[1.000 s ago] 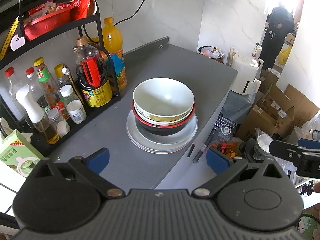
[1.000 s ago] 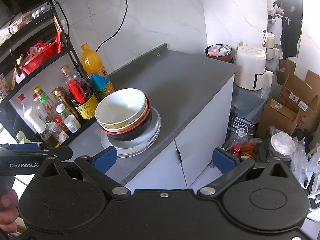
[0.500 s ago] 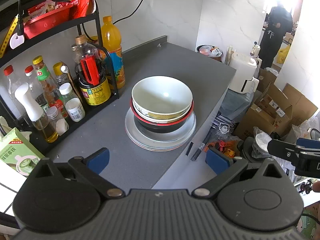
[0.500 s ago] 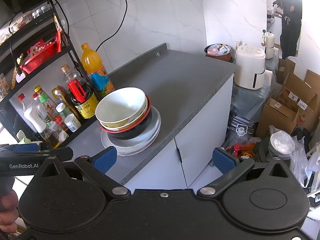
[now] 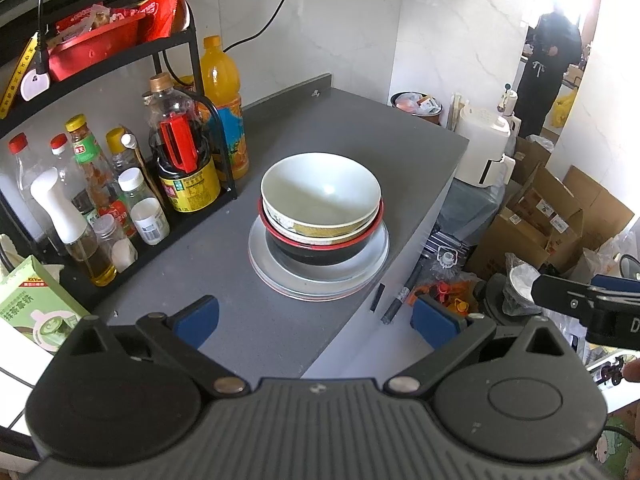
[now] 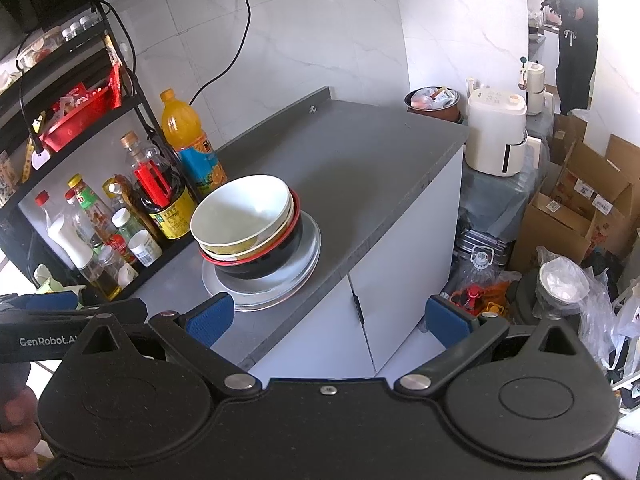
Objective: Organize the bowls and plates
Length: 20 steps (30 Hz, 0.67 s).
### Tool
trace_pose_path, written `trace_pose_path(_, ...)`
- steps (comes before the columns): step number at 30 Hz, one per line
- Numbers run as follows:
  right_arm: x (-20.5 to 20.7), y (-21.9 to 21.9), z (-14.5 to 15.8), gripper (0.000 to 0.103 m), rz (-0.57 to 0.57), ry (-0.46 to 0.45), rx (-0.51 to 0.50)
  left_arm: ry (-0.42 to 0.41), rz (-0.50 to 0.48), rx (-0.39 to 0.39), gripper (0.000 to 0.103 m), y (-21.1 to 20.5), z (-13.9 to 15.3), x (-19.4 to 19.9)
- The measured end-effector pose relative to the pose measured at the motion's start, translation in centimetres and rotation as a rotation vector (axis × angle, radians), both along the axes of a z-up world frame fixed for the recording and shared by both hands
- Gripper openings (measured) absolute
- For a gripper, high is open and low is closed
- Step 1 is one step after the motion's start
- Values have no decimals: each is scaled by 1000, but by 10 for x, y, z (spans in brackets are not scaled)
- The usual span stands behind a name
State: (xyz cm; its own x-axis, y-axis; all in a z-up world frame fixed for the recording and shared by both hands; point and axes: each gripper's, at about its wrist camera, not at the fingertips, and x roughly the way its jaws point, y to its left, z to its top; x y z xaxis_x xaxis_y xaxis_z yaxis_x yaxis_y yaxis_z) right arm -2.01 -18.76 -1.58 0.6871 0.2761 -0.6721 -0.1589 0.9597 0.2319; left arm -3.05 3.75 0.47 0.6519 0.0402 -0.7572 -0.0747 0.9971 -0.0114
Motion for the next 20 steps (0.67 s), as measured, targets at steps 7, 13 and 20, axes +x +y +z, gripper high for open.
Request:
trace_pose_path(7,0,-1,0,103,-3,-1,-1,-8,10,6,102,1,1,-1)
trace_pose_path(13,-1,-3,-1,103,-13,5,1,-6,3,9,102,-1,1,-2)
trace_pose_path(20,-2,-9,-4,103,-33,14,5,-11,-24,19,102,-7,-1,1)
